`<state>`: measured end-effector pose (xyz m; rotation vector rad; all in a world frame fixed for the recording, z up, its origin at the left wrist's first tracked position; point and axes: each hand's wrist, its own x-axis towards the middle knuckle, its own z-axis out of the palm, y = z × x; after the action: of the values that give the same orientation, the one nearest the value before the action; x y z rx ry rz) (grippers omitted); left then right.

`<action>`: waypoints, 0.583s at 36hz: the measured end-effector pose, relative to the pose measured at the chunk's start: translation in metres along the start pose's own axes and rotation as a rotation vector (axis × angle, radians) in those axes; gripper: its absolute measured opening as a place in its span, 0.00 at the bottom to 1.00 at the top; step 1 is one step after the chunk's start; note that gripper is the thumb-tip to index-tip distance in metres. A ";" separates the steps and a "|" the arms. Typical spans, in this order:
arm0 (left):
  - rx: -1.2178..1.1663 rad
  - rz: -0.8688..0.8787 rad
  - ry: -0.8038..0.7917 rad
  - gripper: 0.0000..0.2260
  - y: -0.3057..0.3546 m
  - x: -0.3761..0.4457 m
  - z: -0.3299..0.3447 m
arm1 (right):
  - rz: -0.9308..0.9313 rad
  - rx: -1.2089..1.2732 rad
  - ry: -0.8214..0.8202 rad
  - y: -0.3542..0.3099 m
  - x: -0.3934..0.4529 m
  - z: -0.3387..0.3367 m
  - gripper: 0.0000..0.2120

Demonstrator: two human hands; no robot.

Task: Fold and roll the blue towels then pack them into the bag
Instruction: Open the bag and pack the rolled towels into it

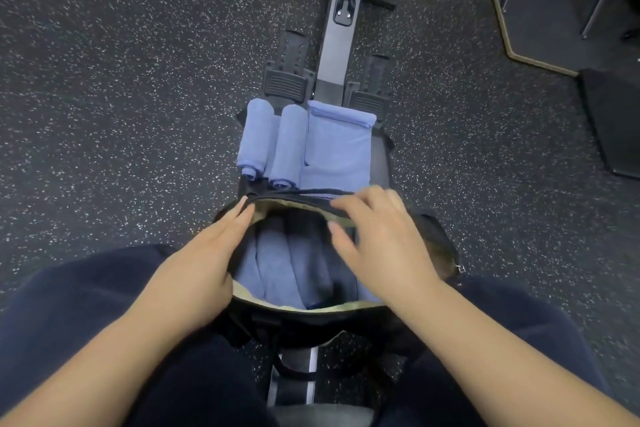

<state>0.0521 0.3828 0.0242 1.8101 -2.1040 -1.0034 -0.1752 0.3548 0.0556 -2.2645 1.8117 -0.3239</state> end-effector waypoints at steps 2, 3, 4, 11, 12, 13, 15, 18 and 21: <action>-0.020 -0.001 -0.005 0.43 -0.002 0.003 0.002 | 0.008 0.077 0.003 -0.008 0.024 0.011 0.14; -0.030 0.000 -0.004 0.44 -0.004 0.004 0.003 | 0.040 0.116 -0.040 -0.010 0.037 0.018 0.13; -0.034 0.005 -0.006 0.44 -0.005 0.005 0.004 | 0.086 0.169 -0.112 -0.013 0.051 0.026 0.13; -0.082 0.021 -0.009 0.44 -0.016 0.010 0.008 | 0.359 0.272 -0.459 -0.022 0.141 0.090 0.30; -0.090 0.023 -0.007 0.45 -0.017 0.011 0.009 | 0.378 0.263 -0.485 -0.023 0.150 0.099 0.31; -0.096 0.024 -0.007 0.45 -0.018 0.012 0.009 | 0.397 0.258 -0.509 -0.024 0.157 0.107 0.32; -0.104 0.020 -0.012 0.46 -0.022 0.013 0.010 | 0.436 0.265 -0.543 -0.027 0.169 0.122 0.33; -0.107 0.024 -0.012 0.47 -0.025 0.015 0.011 | 0.513 0.261 -0.561 -0.035 0.184 0.141 0.39; -0.124 0.011 -0.011 0.46 -0.027 0.018 0.010 | 0.632 0.223 -0.575 -0.043 0.195 0.153 0.48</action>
<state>0.0636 0.3688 -0.0049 1.7360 -2.0080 -1.1163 -0.0465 0.1789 -0.0701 -1.3399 1.9086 0.2098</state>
